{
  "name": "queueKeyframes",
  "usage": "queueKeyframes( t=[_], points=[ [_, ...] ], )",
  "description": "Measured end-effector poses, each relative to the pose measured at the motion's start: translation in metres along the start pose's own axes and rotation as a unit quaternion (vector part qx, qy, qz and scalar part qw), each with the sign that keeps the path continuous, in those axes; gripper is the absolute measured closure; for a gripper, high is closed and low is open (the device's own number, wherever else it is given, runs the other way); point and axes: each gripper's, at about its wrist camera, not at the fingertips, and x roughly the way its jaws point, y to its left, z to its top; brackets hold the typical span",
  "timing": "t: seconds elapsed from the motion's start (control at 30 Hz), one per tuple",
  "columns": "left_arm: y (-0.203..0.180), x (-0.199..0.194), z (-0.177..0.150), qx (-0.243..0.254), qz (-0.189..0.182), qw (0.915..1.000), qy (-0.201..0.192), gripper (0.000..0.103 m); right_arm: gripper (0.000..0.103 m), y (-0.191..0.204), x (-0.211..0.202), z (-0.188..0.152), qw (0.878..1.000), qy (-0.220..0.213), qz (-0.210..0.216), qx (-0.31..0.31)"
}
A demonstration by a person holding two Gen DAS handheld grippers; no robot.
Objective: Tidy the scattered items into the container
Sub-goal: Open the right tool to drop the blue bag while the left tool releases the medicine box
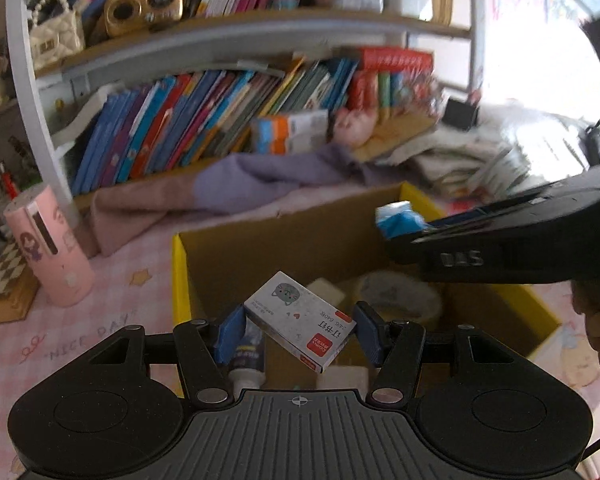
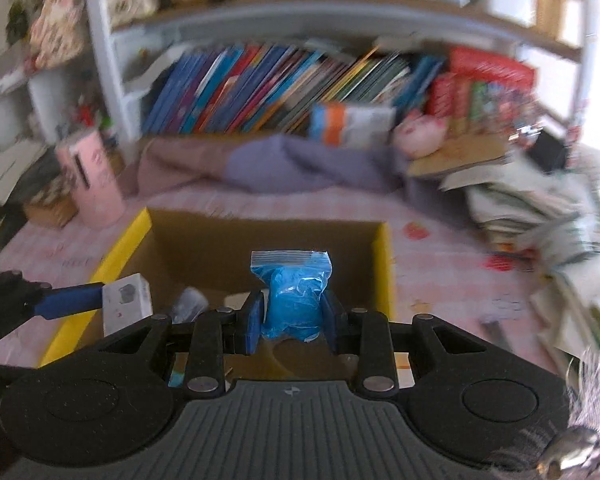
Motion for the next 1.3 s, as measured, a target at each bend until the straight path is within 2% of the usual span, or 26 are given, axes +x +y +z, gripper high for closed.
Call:
queueKeyframes(
  t=[0.17,0.37,0.6,0.63,0.7,0.73,0.77,1.07,1.3],
  points=[
    [0.001,0.017,-0.006,-0.028,0.004,0.9988,0.039,0.044,0.074,0.002,0.034,0.003,0.998,0.043,0.038,-0.011],
    [-0.003,0.023,-0.009,-0.034,0.012,0.9981,0.049,0.044,0.074,0.002,0.054,0.001,0.995,0.074,0.057,-0.018],
    [-0.008,0.025,-0.012,-0.030,0.021,0.9978,0.055,0.043,0.073,0.004,0.060,-0.001,0.994,0.083,0.069,-0.023],
    [-0.009,0.025,-0.012,-0.027,0.022,0.9979,0.055,0.042,0.073,0.005,0.059,-0.001,0.994,0.081,0.069,-0.023],
    [-0.011,0.024,-0.014,-0.018,0.030,0.9979,0.055,0.031,0.056,0.004,0.057,0.000,0.994,0.075,0.070,-0.021],
    [-0.012,0.022,-0.014,-0.013,0.033,0.9979,0.053,0.026,0.053,0.004,0.056,0.000,0.995,0.072,0.071,-0.019],
    [-0.013,0.019,-0.014,-0.008,0.037,0.9981,0.048,0.025,0.049,0.004,0.054,0.000,0.995,0.067,0.072,-0.019],
    [-0.011,-0.027,-0.010,-0.003,0.049,0.9985,-0.022,0.021,0.046,0.011,0.014,-0.005,0.998,0.023,0.064,-0.007],
    [-0.001,-0.074,-0.021,-0.035,0.061,0.9958,-0.059,0.013,0.043,0.024,-0.036,-0.016,0.999,-0.029,0.045,-0.002]
  ],
)
